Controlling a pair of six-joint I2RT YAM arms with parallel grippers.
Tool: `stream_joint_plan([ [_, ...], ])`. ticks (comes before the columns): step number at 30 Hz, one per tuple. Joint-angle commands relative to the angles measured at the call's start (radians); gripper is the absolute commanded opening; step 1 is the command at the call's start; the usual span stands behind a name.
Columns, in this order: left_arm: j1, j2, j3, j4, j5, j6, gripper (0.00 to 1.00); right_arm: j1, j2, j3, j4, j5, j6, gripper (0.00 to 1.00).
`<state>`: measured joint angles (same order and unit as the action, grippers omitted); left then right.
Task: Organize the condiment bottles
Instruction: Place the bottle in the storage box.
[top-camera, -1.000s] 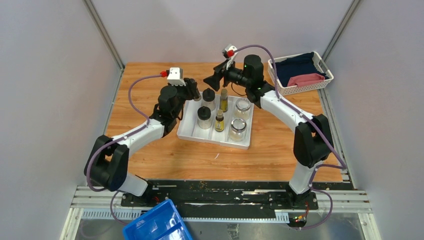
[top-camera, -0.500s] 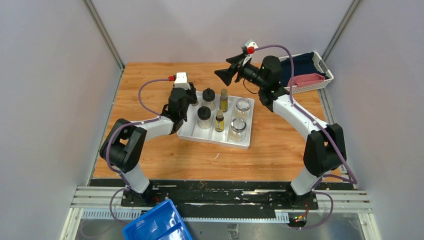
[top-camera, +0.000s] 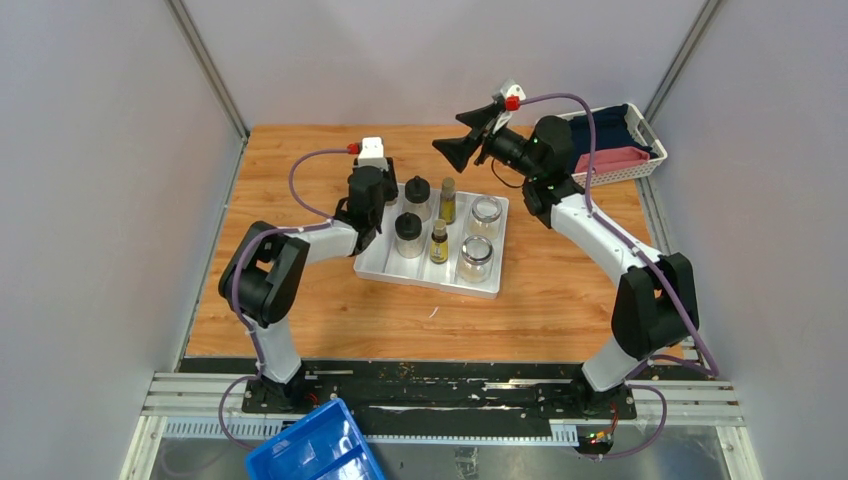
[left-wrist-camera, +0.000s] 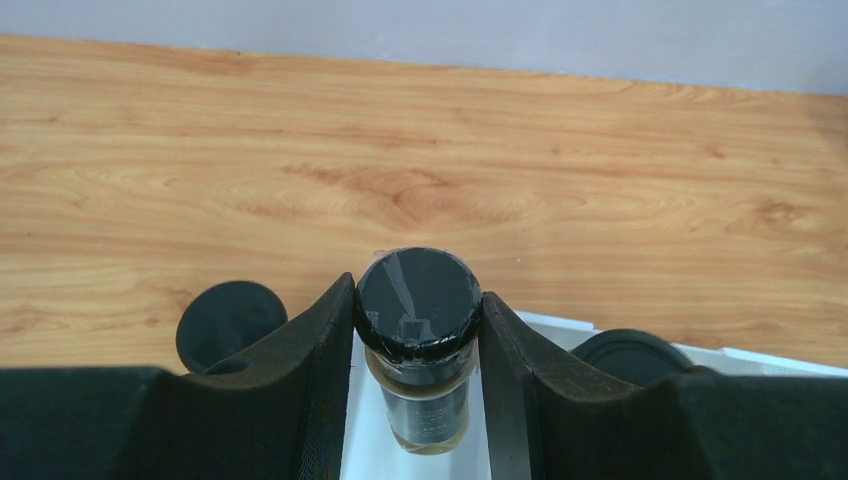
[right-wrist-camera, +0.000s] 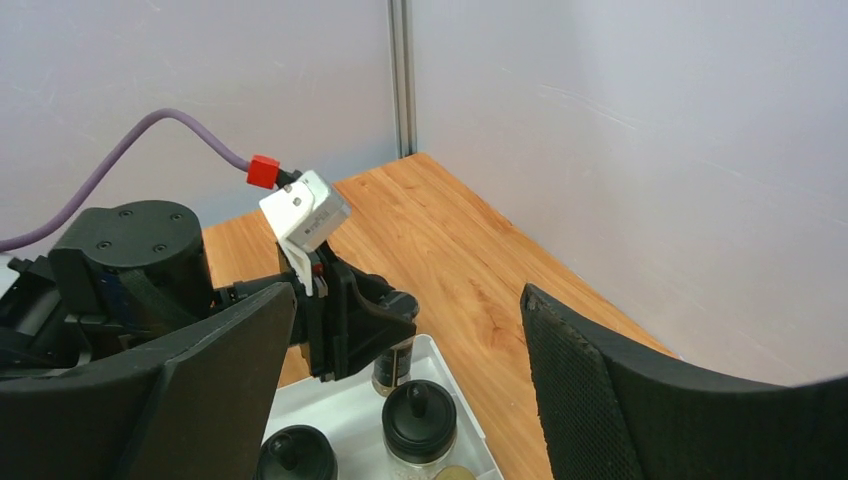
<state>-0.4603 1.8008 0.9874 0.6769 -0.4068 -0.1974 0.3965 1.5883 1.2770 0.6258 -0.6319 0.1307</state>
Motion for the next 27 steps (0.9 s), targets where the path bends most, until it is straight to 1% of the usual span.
stream_joint_plan([
  [1, 0.000, 0.040, 0.021, -0.010, -0.048, 0.000, 0.05, -0.020, -0.033, -0.022, 0.059, -0.022, 0.009, 0.87],
  [4, 0.002, 0.051, 0.013, -0.017, -0.064, -0.014, 0.06, -0.022, -0.034, -0.035, 0.071, -0.023, 0.012, 0.87],
  [12, 0.002, 0.092, 0.015, -0.023, -0.078, -0.050, 0.16, -0.034, -0.038, -0.062, 0.097, -0.032, 0.025, 0.89],
  [15, 0.002, 0.106, 0.024, -0.025, -0.087, -0.058, 0.18, -0.040, -0.040, -0.073, 0.110, -0.037, 0.031, 0.90],
  [17, 0.002, 0.112, 0.030, -0.025, -0.085, -0.062, 0.19, -0.044, -0.039, -0.074, 0.113, -0.040, 0.034, 0.90],
  [25, 0.002, 0.105, 0.021, -0.040, -0.059, -0.090, 0.27, -0.048, -0.034, -0.070, 0.118, -0.040, 0.044, 0.92],
  [27, 0.002, 0.097, 0.014, -0.052, -0.052, -0.103, 0.31, -0.049, -0.037, -0.070, 0.118, -0.040, 0.049, 0.93],
])
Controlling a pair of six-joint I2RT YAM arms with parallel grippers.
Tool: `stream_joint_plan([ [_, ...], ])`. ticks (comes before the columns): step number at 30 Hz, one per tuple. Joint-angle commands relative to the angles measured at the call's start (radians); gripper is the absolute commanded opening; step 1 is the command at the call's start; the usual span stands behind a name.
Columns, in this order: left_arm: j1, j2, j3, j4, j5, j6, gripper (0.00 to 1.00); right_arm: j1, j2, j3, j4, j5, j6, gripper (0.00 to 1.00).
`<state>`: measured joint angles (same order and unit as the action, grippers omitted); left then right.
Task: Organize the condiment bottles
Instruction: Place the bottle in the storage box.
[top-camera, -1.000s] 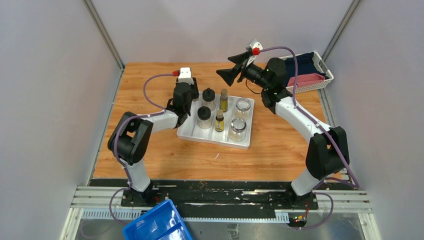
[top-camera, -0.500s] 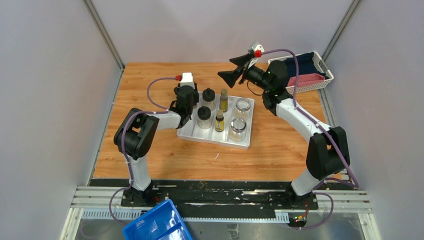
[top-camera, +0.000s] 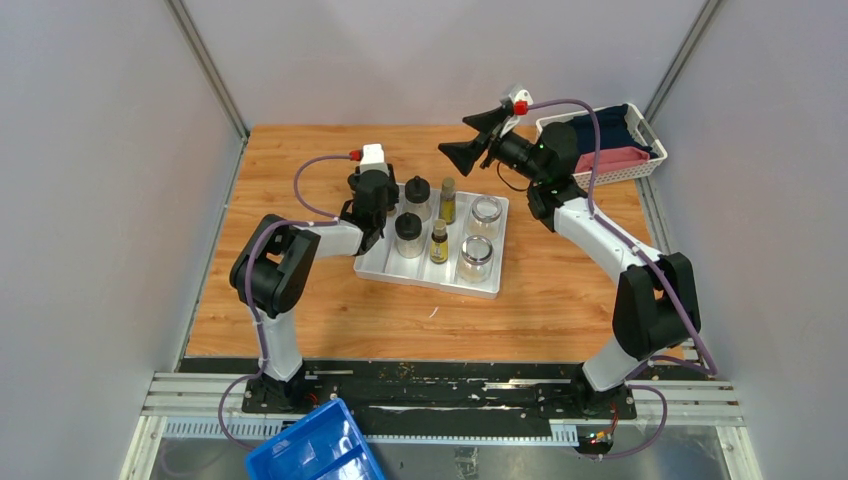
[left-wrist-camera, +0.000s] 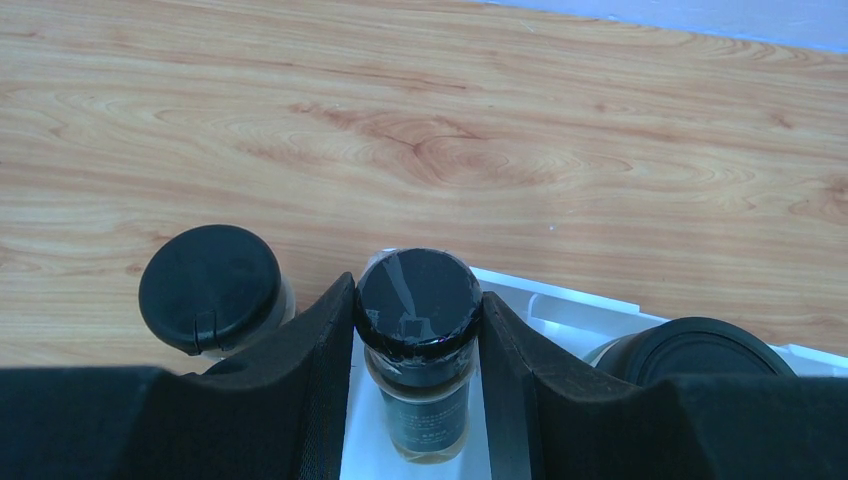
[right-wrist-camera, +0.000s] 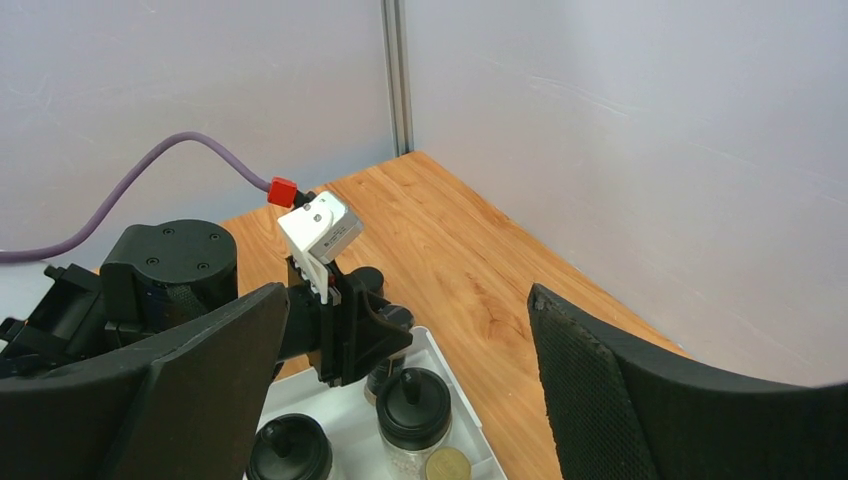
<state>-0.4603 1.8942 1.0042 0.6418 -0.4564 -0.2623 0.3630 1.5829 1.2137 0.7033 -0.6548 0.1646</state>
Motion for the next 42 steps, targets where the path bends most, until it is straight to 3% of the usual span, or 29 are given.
stream_joint_plan([
  [1, 0.002, 0.000, -0.005, -0.023, 0.003, -0.044, 0.35, -0.015, -0.035, -0.007, 0.041, -0.017, 0.017, 0.94],
  [9, 0.002, -0.011, -0.030, -0.066, 0.027, -0.073, 0.38, -0.015, -0.071, -0.029, 0.052, -0.016, 0.033, 0.97],
  [11, 0.000, -0.015, -0.032, -0.069, 0.014, -0.076, 0.26, -0.015, -0.075, -0.030, 0.055, -0.016, 0.035, 0.98],
  [14, 0.000, -0.012, -0.006, -0.087, -0.018, -0.072, 0.00, -0.015, -0.074, -0.024, 0.062, -0.018, 0.041, 0.98],
  [22, 0.000, 0.005, 0.088, -0.107, -0.068, -0.023, 0.00, -0.015, -0.061, -0.012, 0.057, -0.029, 0.042, 0.99],
  [31, 0.000, -0.005, 0.113, -0.101, -0.066, 0.020, 0.00, -0.016, 0.003, 0.045, -0.123, -0.015, -0.004, 1.00],
  [36, 0.000, -0.011, 0.131, -0.092, -0.053, 0.069, 0.00, -0.032, 0.123, 0.161, -0.233, -0.106, 0.063, 1.00],
  [39, 0.000, 0.005, 0.124, -0.063, -0.048, 0.084, 0.00, -0.042, 0.155, 0.169, -0.184, -0.166, 0.112, 1.00],
  [42, 0.000, 0.030, 0.125, -0.062, -0.057, 0.077, 0.10, -0.049, 0.146, 0.158, -0.174, -0.190, 0.110, 1.00],
])
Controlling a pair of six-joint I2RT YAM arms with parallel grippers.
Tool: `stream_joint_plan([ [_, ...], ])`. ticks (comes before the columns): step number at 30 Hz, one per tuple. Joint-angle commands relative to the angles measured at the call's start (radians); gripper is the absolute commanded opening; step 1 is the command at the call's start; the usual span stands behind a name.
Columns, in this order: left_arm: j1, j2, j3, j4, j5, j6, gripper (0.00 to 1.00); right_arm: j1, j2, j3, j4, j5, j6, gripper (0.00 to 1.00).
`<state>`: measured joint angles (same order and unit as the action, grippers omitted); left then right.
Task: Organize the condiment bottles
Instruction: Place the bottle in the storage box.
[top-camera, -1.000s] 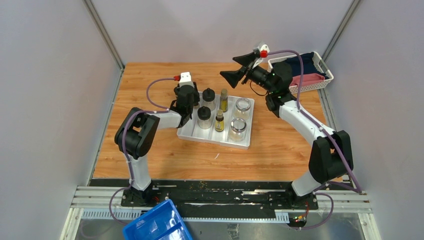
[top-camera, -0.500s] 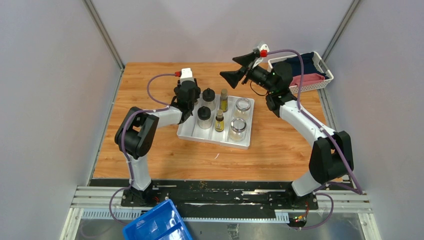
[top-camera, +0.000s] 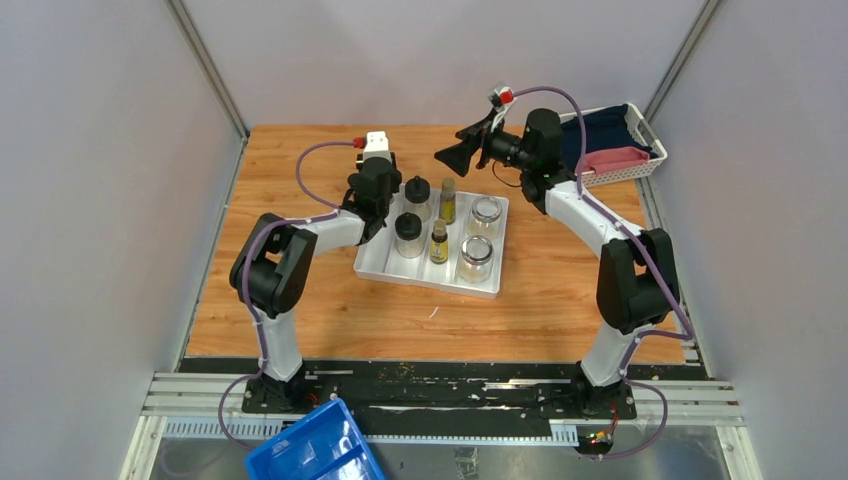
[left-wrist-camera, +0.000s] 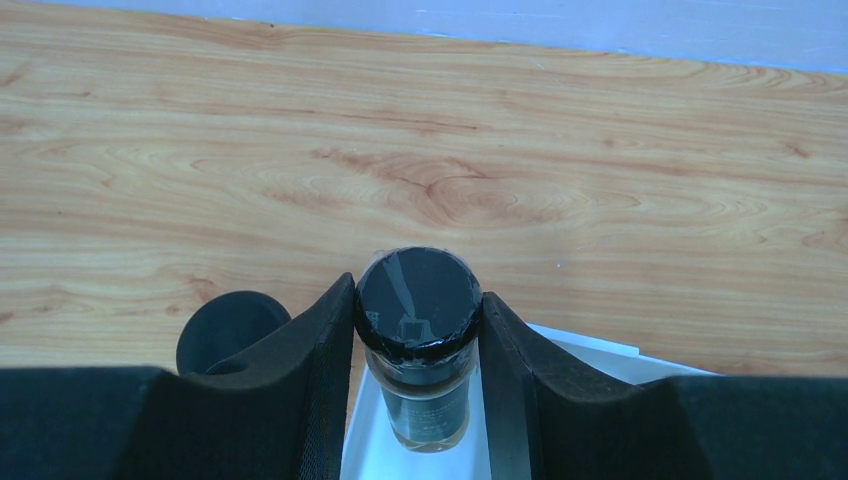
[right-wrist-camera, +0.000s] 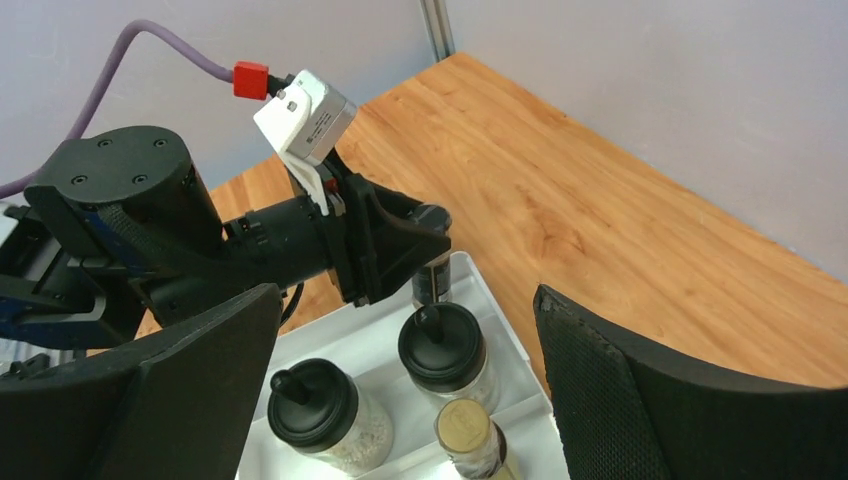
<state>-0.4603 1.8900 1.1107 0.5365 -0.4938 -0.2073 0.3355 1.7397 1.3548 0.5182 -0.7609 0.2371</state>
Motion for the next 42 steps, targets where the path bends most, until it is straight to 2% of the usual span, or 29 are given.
stream_joint_plan([
  [1, 0.000, 0.038, 0.014, 0.044, -0.024, 0.015, 0.13, -0.025, -0.013, 0.016, 0.012, -0.089, 0.038, 1.00],
  [7, 0.000, 0.058, -0.010, 0.038, -0.039, -0.027, 0.26, -0.037, -0.025, 0.003, 0.043, -0.113, 0.057, 1.00],
  [23, -0.004, 0.018, -0.056, -0.013, -0.030, -0.073, 0.40, -0.039, -0.034, -0.015, 0.100, -0.134, 0.122, 1.00],
  [31, -0.008, 0.007, -0.068, -0.011, -0.030, -0.080, 0.55, -0.039, -0.037, -0.015, 0.114, -0.141, 0.138, 1.00],
  [42, -0.015, -0.010, -0.079, -0.011, -0.044, -0.083, 0.56, -0.038, -0.044, -0.017, 0.114, -0.149, 0.144, 1.00],
])
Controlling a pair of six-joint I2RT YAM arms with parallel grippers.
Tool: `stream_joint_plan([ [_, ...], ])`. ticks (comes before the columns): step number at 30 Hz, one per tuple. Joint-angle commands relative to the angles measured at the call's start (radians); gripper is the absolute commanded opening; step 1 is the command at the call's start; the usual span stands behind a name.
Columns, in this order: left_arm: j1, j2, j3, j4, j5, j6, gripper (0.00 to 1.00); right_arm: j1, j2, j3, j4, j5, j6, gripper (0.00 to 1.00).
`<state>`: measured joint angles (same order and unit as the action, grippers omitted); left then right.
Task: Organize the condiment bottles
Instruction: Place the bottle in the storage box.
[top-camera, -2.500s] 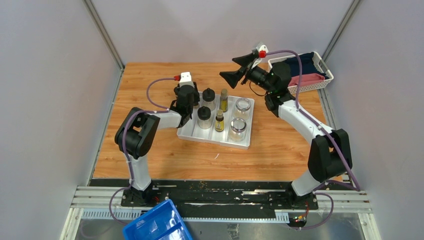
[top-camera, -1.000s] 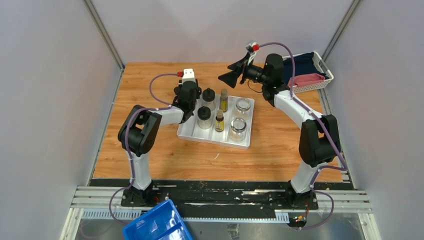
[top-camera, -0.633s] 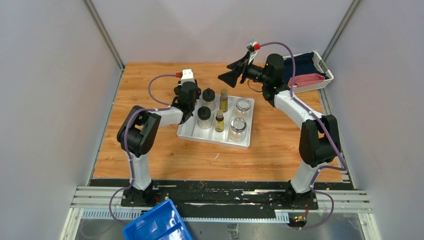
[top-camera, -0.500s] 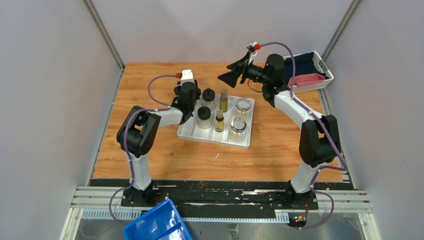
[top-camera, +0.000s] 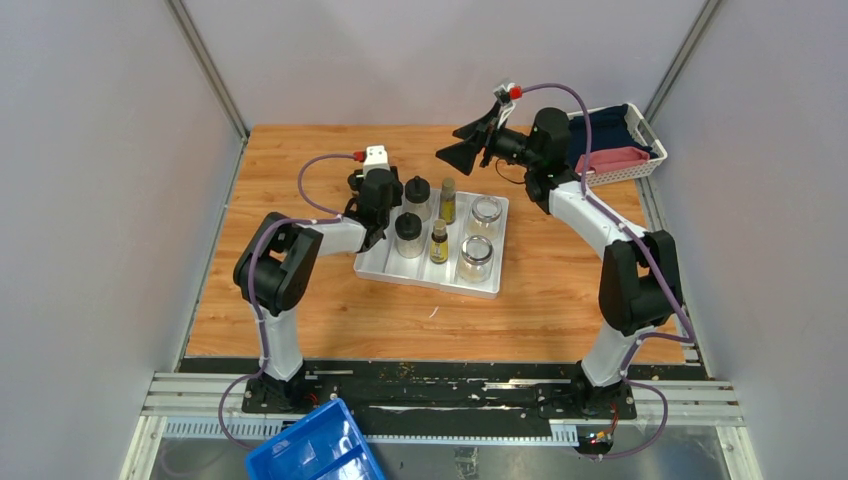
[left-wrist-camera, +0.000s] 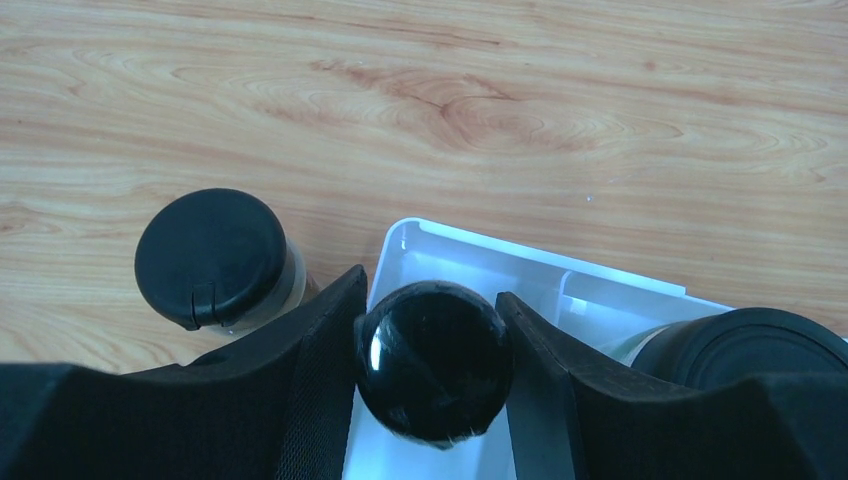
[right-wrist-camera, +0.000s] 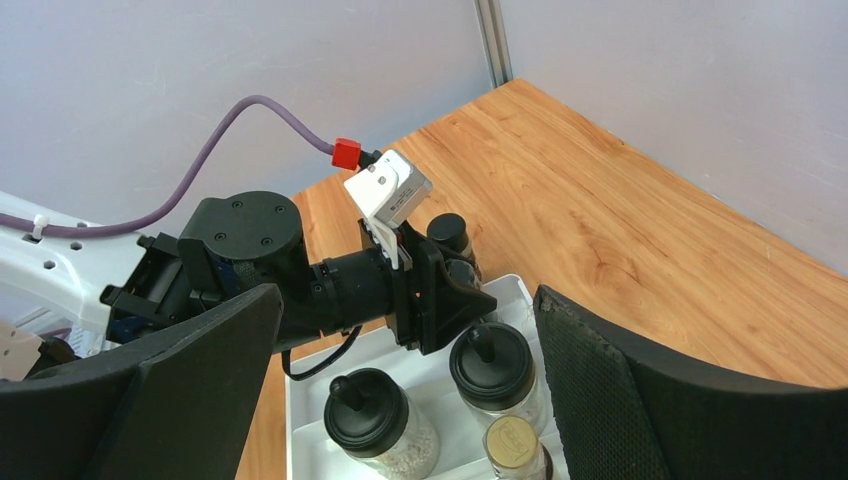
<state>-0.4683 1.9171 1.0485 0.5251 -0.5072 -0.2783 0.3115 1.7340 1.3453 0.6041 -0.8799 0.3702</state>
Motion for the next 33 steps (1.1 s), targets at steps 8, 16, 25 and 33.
stream_joint_plan([
  [8, -0.013, -0.056, -0.007, 0.001, -0.033, 0.001, 0.57, -0.014, -0.049, -0.012, 0.033, -0.034, 0.016, 1.00],
  [16, -0.015, -0.065, 0.029, -0.003, -0.026, 0.027, 0.59, -0.014, -0.051, -0.015, 0.047, -0.036, 0.024, 1.00],
  [25, -0.019, -0.092, 0.078, -0.010, -0.004, 0.048, 0.65, -0.014, -0.057, -0.017, 0.048, -0.031, 0.019, 1.00],
  [33, -0.017, -0.184, 0.089, -0.081, -0.090, 0.032, 0.69, -0.014, -0.060, -0.011, 0.065, -0.034, 0.029, 1.00],
])
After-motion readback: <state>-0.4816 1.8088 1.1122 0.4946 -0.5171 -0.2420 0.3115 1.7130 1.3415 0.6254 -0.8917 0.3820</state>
